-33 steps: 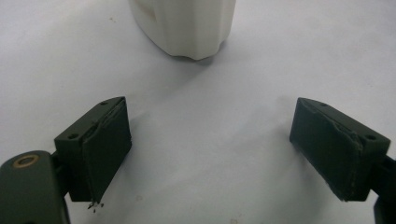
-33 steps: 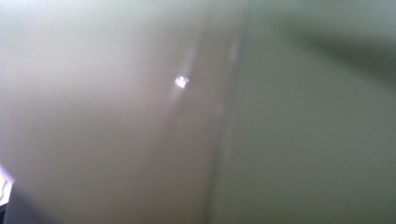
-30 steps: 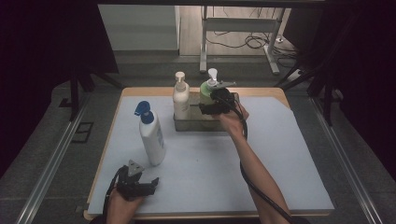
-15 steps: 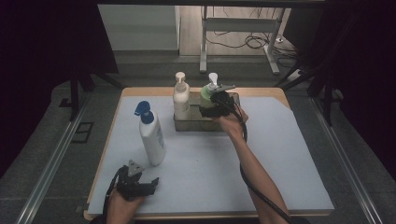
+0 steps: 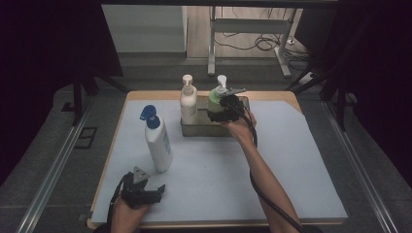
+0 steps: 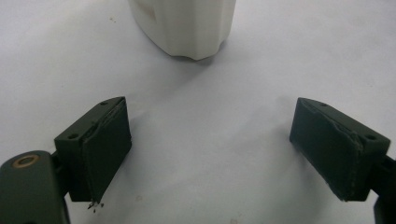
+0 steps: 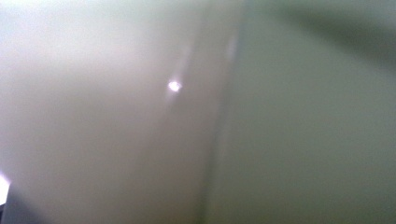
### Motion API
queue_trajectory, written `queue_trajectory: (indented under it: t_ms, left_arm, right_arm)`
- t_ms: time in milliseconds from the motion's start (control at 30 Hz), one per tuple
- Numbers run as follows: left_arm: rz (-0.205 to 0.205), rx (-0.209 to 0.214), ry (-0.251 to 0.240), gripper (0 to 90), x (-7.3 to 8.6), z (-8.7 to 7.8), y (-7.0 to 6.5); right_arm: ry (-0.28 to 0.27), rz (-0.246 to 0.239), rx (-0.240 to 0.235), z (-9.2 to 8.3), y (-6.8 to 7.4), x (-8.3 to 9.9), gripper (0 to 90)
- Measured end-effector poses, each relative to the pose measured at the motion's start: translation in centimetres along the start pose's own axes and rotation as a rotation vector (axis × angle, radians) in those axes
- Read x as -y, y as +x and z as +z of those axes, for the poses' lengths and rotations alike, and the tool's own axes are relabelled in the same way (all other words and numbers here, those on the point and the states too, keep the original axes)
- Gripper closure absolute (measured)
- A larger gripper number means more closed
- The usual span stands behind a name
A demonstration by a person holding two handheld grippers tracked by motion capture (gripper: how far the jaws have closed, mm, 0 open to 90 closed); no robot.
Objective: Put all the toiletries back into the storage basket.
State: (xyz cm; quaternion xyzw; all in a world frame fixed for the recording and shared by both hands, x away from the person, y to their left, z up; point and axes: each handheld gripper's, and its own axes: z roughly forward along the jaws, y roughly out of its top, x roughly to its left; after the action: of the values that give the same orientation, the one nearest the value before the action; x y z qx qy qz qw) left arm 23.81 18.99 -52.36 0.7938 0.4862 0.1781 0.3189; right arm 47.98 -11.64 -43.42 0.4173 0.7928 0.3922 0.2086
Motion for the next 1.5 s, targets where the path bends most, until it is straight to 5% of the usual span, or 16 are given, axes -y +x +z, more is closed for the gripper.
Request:
queue_trajectory:
  t_ms: [1067, 1233, 1500]
  left_arm:
    - [-0.001, 0.001, -0.001, 12.3, 0.0, 0.0, 0.0]
    - [-0.002, 0.001, -0.002, 12.3, 0.0, 0.0, 0.0]
    - [-0.001, 0.000, -0.001, 12.3, 0.0, 0.0, 0.0]
  right_arm:
    - [0.042, -0.043, -0.056, -3.4, -0.7, 2.0, 5.2]
    - [0.042, -0.024, -0.054, -4.4, -0.9, 2.3, 14.9]
    - [0.016, -0.033, -0.019, -5.9, -1.5, 2.9, 42.3]
